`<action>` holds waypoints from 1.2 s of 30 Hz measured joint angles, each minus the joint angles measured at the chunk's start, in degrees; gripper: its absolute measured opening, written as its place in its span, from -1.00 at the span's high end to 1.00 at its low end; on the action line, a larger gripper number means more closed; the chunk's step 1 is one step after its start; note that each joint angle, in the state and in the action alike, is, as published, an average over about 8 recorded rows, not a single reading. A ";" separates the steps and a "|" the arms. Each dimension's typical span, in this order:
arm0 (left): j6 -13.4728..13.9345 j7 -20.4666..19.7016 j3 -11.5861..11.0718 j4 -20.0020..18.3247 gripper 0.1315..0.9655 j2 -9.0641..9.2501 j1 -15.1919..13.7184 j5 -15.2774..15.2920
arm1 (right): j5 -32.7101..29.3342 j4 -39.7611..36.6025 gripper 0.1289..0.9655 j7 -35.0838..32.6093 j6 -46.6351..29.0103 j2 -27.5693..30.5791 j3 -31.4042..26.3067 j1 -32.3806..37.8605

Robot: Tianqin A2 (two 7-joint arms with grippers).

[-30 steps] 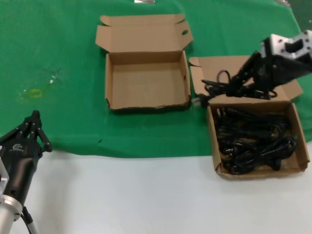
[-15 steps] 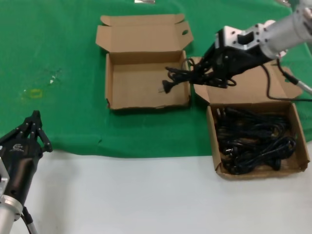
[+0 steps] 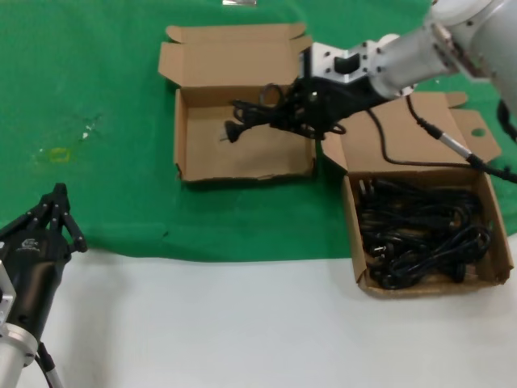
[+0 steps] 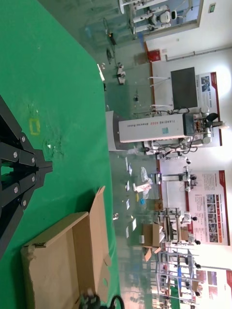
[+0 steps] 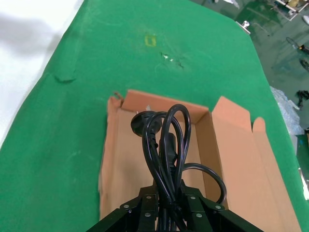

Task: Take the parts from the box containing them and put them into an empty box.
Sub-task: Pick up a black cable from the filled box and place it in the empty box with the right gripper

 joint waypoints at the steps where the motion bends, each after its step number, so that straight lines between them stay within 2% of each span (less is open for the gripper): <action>1: 0.00 0.00 0.00 0.00 0.97 0.00 0.00 0.00 | 0.29 0.10 0.80 0.24 0.62 -0.42 -0.22 -0.23; 6: 0.00 0.00 0.00 0.00 0.97 0.00 0.00 0.00 | 4.85 2.02 0.80 1.93 3.76 -1.77 -4.90 -1.90; 16: 0.00 0.00 0.00 0.00 0.97 0.00 0.00 0.00 | 22.48 7.14 0.80 4.08 10.70 -2.36 -23.66 -4.96; 21: 0.00 0.00 0.00 0.00 0.97 0.00 0.00 0.00 | 28.49 8.63 0.80 4.34 14.01 -2.40 -29.90 -6.09; 27: 0.00 0.00 0.00 0.00 0.97 0.00 0.00 0.00 | 31.68 9.69 0.80 4.02 17.55 -2.42 -33.02 -7.61; 36: 0.00 0.00 0.00 0.00 0.97 0.00 0.00 0.00 | 32.47 10.26 0.79 3.08 20.81 -2.42 -33.79 -9.20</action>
